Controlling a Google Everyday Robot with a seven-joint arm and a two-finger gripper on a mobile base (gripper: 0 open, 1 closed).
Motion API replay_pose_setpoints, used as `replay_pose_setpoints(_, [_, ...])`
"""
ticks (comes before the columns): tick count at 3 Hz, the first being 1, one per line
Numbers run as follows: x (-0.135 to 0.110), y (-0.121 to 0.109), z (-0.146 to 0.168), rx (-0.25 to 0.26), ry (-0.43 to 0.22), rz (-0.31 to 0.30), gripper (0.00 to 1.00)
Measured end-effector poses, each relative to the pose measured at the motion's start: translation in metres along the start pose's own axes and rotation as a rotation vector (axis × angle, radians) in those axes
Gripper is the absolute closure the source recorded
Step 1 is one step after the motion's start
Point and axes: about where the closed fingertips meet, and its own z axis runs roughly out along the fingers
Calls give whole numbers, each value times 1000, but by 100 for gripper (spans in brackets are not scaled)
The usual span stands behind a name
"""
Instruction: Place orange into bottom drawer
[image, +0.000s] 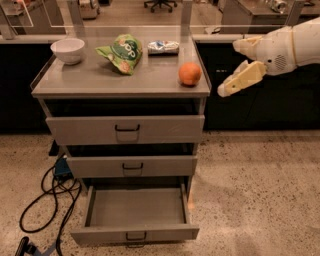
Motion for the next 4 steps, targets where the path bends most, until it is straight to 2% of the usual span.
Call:
replay_pose_setpoints(1, [-2,-1,6,-6,-22,12,0])
replay_pose_setpoints(2, [-2,4,11,5,-2,-14,0])
replay_pose_setpoints(3, [-2,-13,35,51,21,29,0])
replay_pose_setpoints(4, [-16,-38,80,49,-63,171,0])
